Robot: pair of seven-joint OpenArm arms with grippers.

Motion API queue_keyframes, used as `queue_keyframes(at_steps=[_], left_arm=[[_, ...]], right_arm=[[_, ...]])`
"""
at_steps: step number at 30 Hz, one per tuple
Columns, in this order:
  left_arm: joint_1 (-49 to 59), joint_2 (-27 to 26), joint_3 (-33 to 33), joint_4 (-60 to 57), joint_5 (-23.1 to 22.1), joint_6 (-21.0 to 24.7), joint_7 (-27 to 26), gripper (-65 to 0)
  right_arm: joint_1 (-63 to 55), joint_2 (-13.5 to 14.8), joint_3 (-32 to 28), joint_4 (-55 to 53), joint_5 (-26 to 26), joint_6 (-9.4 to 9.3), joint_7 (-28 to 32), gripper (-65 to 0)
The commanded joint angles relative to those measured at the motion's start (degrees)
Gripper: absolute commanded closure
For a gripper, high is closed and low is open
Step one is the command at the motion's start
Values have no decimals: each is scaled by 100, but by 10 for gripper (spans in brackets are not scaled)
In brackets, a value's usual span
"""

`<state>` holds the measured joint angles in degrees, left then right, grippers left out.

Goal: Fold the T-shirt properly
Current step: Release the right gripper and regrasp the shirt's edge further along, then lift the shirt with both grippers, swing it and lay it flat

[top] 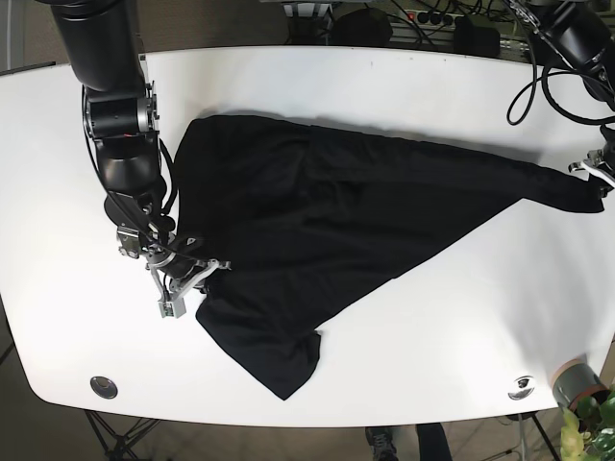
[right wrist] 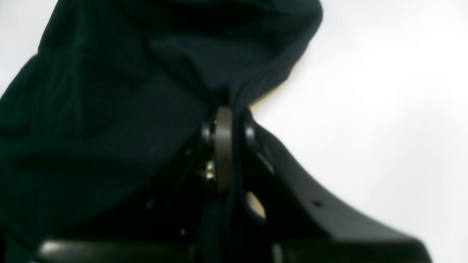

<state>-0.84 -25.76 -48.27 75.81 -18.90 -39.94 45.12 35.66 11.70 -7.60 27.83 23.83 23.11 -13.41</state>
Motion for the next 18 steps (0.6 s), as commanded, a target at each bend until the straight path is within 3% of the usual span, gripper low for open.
queue_keyframes(at_steps=[1, 6, 10, 18], left_arm=[[-122, -163, -12, 124, -67, -6, -139, 0], [-527, -163, -12, 124, -58, -6, -121, 0], [-975, -163, 14, 124, -49, -6, -104, 0], [-2100, -171, 937, 124, -49, -6, -104, 0]], right_arm=[[122, 232, 25, 491, -5, 5, -228, -19], [52, 575, 96, 1406, 47, 5, -923, -19], [52, 733, 509, 2302, -5, 5, -1565, -19], [755, 1067, 720, 3260, -5, 5, -2488, -19]])
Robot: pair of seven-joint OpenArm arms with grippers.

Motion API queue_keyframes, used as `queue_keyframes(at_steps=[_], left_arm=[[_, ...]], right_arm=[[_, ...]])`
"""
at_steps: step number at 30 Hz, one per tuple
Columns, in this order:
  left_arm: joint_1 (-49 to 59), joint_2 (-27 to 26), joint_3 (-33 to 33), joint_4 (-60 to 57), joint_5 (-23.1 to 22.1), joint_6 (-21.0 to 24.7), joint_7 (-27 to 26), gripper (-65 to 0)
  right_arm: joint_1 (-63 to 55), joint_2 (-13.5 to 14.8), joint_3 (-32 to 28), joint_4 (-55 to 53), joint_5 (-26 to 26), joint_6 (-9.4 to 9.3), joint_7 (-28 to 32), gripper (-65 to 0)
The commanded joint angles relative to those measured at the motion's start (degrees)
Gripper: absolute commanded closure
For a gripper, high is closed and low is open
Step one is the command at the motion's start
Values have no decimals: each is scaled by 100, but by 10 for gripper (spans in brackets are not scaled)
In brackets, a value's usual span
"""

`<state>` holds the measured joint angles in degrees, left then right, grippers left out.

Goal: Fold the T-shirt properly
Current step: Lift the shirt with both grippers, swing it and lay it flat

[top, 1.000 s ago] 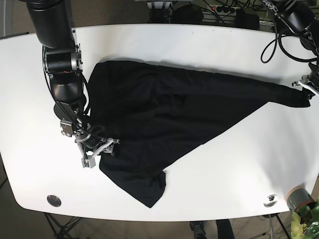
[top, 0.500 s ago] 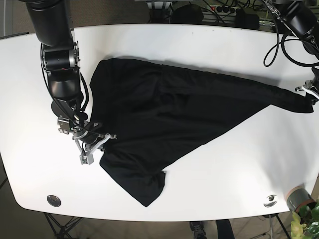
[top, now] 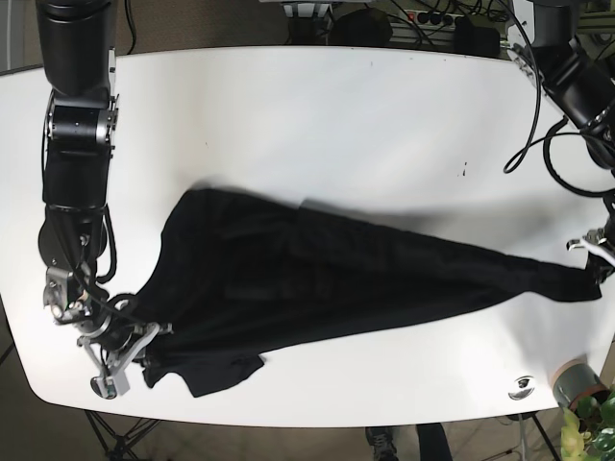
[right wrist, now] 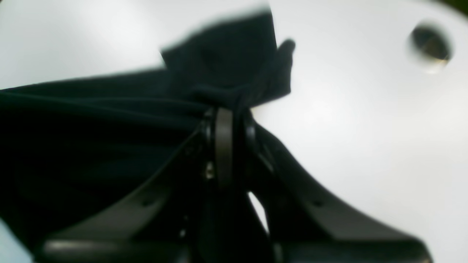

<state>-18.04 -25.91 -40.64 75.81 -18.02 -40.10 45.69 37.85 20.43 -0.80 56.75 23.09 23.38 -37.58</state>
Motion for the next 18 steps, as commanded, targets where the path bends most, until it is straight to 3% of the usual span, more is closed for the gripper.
queue_keyframes(at_steps=[1, 8, 18], left_arm=[[-600, -165, 332, 124, -136, 10, -160, 0], [-1945, -402, 1423, 89, -136, 10, -187, 0], [-3800, -859, 2205, -438, -136, 10, -196, 0]], right_arm=[[721, 230, 49, 404, 69, -12, -185, -19], [1899, 432, 31, 404, 69, 14, -563, -19], [3578, 608, 14, 404, 78, 32, -1090, -19]])
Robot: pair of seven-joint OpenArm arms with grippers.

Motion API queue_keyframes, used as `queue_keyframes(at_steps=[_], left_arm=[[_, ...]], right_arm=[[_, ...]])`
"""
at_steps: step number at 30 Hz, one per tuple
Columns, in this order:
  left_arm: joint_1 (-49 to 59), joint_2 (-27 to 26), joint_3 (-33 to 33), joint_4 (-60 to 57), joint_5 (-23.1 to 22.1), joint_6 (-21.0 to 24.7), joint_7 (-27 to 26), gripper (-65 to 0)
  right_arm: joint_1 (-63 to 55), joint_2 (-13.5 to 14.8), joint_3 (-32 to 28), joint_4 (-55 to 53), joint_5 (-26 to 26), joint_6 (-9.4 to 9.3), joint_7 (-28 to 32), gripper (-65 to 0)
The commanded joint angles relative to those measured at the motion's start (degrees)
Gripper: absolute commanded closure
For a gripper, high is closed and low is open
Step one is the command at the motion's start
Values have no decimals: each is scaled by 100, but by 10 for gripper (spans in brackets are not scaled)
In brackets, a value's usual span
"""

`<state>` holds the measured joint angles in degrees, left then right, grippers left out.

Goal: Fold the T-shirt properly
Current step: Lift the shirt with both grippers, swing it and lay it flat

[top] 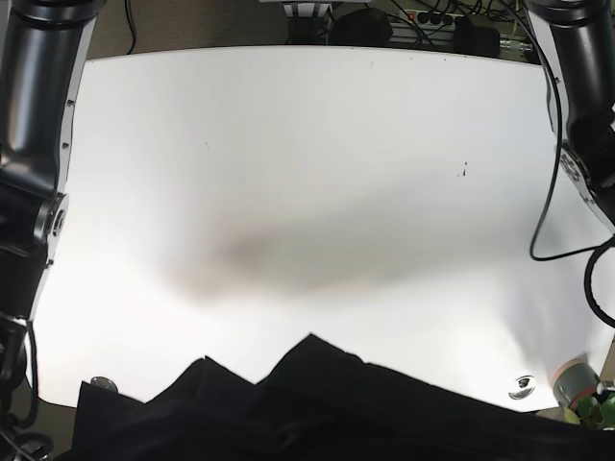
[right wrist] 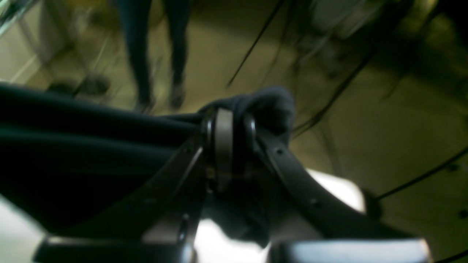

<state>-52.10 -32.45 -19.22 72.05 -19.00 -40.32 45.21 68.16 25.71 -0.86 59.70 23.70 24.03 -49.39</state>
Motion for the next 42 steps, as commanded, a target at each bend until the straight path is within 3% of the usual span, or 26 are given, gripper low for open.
queue_keyframes(at_steps=[1, 5, 10, 18, 26, 36, 42], left_arm=[[-483, -250, 107, -106, -38, 32, -147, 0], [-527, -355, 168, -150, -38, 32, -244, 0], [-96, -373, 292, -141, -38, 32, -649, 0], [273, -566, 292, -150, -56, 32, -860, 0], [229, -707, 292, -229, -56, 32, -877, 0], [-667, -716, 441, -379, -29, 32, -868, 0], [-527, -716, 608, -581, -38, 32, -877, 0]], right_arm=[[634, 97, 20, 109, 16, -34, 2, -19], [664, 237, 20, 109, 16, -34, -138, -19], [582, 246, 38, 109, 52, -25, -156, -19], [327, 255, 47, 109, 25, -25, -156, -19], [529, 229, 29, 118, 16, -25, -138, -19], [664, 211, 29, 135, 52, -25, -437, -19], [643, 237, 64, 294, 60, -25, -464, -19]])
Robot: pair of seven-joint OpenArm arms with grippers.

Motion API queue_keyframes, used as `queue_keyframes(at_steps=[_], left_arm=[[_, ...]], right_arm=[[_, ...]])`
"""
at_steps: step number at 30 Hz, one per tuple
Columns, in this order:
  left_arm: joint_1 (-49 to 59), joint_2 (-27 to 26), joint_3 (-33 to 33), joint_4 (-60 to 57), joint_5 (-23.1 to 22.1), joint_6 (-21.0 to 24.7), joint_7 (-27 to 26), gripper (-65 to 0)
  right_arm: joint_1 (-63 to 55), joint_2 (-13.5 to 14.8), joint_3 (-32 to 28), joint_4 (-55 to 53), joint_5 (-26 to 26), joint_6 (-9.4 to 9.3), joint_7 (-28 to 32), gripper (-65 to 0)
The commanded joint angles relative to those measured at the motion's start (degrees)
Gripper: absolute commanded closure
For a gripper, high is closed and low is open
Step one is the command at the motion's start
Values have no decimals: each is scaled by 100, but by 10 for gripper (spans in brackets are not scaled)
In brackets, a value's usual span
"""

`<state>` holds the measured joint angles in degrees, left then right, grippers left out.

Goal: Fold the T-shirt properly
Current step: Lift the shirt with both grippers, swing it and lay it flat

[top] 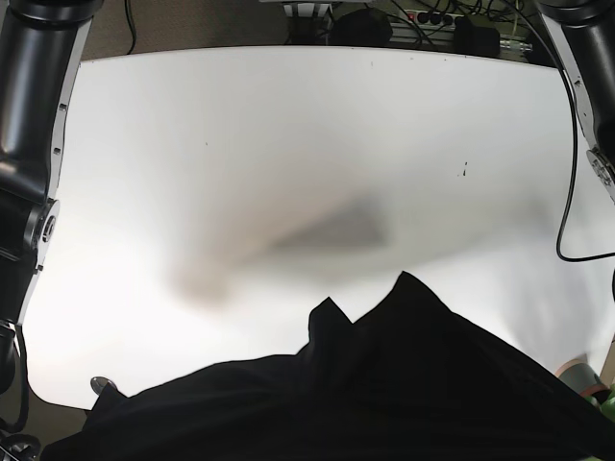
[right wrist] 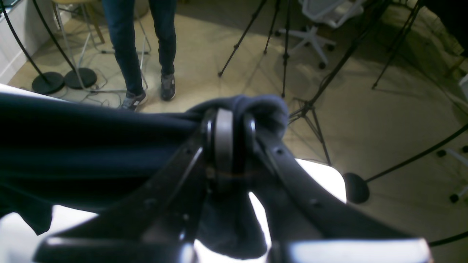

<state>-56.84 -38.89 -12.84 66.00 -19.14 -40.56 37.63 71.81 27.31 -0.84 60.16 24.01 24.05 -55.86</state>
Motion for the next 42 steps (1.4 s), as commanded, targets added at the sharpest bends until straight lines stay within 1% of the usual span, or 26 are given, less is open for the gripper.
queue_keyframes(at_steps=[1, 5, 9, 14, 20, 25, 27, 30, 32, 34, 37, 40, 42], left_arm=[[80, -71, -39, 51, -34, 56, -128, 0], [484, -71, -268, 130, -42, 56, -242, 0], [976, -71, -417, 148, -60, 56, -303, 0], [1222, -71, -505, 139, -60, 56, -312, 0], [2101, -62, -1270, 297, -60, 56, -312, 0], [2576, -53, -1296, 455, -60, 56, -321, 0], [2831, -45, -1349, 473, -60, 56, -321, 0], [3332, 8, -1736, 613, -60, 56, -321, 0], [3631, 210, -2079, 684, -60, 56, -321, 0], [3877, 360, -2263, 719, -51, 56, -321, 0], [4238, 439, -2448, 824, -60, 56, -321, 0], [4739, 492, -2738, 992, -60, 56, -321, 0], [4976, 641, -2887, 1053, -60, 56, -321, 0]], right_arm=[[138, 87, 71, 450, 30, -27, 183, -19], [-522, 95, 141, 1127, 30, -27, 8, -19], [-1164, 87, 431, 1531, 30, -27, -160, -19], [-2113, 69, 845, 1953, 30, -27, -203, -19], [-3317, 34, 1407, 2560, 30, -27, -203, -19], [-4293, -221, 1864, 3140, 30, -27, -212, -19], [-4724, -274, 2014, 3421, 30, -27, -212, -19], [-5313, -494, 2172, 3764, 30, -27, -212, -19], [-5665, -643, 2330, 3922, 30, -27, -212, -19], [-5955, -810, 2445, 4019, 30, -27, -212, -19], [-6421, -1030, 2594, 4239, 30, -27, -203, -19], [-6851, -1197, 2761, 4388, 30, -27, -195, -19], [-7045, -1294, 2875, 4406, 30, -19, -186, -19]])
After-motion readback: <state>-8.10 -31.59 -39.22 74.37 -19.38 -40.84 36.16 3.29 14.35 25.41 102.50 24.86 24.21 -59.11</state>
